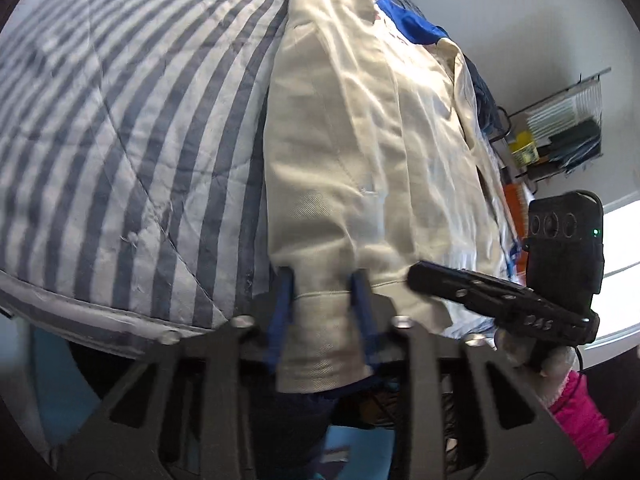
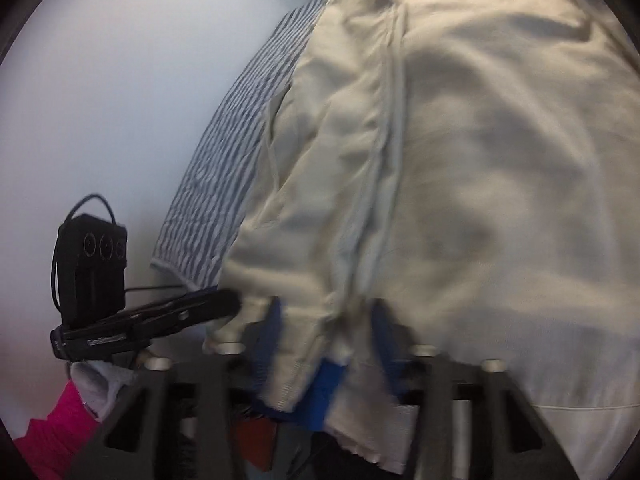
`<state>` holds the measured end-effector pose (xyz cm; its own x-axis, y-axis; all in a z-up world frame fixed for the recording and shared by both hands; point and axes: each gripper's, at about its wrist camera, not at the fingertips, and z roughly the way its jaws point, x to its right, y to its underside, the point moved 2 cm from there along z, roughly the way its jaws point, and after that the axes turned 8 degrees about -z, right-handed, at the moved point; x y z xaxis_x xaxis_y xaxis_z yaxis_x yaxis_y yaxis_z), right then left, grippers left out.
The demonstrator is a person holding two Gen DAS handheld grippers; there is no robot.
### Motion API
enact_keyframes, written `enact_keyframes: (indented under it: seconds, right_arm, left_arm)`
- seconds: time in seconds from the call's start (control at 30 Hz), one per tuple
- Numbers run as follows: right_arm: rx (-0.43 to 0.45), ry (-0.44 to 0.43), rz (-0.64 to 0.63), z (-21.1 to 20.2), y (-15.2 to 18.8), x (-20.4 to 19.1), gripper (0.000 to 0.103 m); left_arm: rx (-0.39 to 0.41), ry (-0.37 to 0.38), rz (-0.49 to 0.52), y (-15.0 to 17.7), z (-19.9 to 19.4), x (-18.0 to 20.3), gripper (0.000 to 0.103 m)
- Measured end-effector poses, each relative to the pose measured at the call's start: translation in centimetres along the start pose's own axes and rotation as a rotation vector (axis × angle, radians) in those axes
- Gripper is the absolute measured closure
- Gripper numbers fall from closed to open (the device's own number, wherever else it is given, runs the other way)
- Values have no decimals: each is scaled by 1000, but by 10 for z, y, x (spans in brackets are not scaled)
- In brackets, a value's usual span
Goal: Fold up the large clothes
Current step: 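Move the right tool to the blue cuff of the other sleeve and grasp it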
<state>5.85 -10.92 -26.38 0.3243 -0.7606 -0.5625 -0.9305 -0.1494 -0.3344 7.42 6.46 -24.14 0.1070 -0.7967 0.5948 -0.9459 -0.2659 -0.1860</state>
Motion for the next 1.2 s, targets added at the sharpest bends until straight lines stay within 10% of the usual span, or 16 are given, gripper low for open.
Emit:
enact_keyframes:
  seconds: [0.4, 0.63, 0.8, 1.2]
  right_arm:
    - [-32, 195, -202, 17, 10, -34, 88]
    - [41, 165, -149, -12, 12, -24, 60]
    - [134, 202, -114, -46, 11, -9, 58]
    - [373, 426, 4, -150, 25, 62, 49]
  left_arm:
    - [58, -229, 245, 18, 16, 18, 79]
    - [115, -207, 205, 20, -13, 16, 73]
    - [194, -176, 247, 23, -39, 33, 73]
    - [39, -138, 340, 27, 33, 81, 73]
